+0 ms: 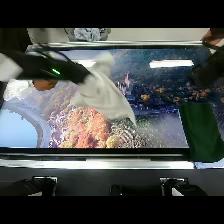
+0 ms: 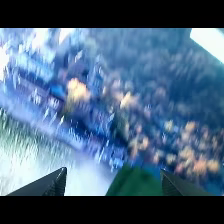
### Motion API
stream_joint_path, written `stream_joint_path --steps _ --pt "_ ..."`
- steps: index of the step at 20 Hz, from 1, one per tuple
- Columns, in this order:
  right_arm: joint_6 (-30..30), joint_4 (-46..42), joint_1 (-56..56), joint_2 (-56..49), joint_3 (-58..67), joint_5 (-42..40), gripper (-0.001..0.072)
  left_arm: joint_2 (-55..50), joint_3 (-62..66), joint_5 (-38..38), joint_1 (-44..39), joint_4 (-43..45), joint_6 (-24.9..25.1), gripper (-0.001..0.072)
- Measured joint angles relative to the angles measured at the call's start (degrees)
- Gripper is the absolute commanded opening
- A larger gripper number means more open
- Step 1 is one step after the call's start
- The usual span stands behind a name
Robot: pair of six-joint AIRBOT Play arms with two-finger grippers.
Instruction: Fold the shirts.
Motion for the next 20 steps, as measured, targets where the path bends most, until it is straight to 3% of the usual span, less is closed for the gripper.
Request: stream_joint_path --steps 2,3,4,5,9,13,16,20 --pt "0.0 -0.7 0.0 -0.3 -0.5 3.0 0.0674 -4.1 -6.4 1.9 -2.3 0.2 -1.0 0.0037" --pt "0.0 -0.9 0.0 -0.9 -1.2 3.7 0.0677 -6.7 -8.6 3.0 -3.0 0.2 -1.4 0.0112" --pt "0.0 -1.1 0.0 -1.9 -2.3 3.9 0.0702 -9.1 -9.8 3.9 -3.6 0.0 -1.6 0.046" --pt "0.1 -1.0 0.0 -3.2 -3.6 3.9 0.0703 -11.6 -10.2 4.2 -3.9 -0.6 -1.7 0.0705" --pt "-0.2 2.4 0.0 -10.4 -7.1 3.1 0.0708 -17.1 -4.0 -3.7 -1.8 -1.5 -0.3 0.0708" --pt "-0.7 4.1 0.0 -16.8 -9.5 4.3 0.0708 -15.1 1.1 -13.9 7.4 1.0 2.3 0.0706" --pt "-1.0 4.5 0.0 -18.7 -15.1 5.1 0.0708 -12.1 -5.0 -18.0 14.5 0.6 3.5 0.0705" --pt "-1.1 4.9 0.0 -19.6 -24.8 5.7 0.0712 -9.2 -23.3 -14.4 17.8 -7.5 7.0 0.0704"
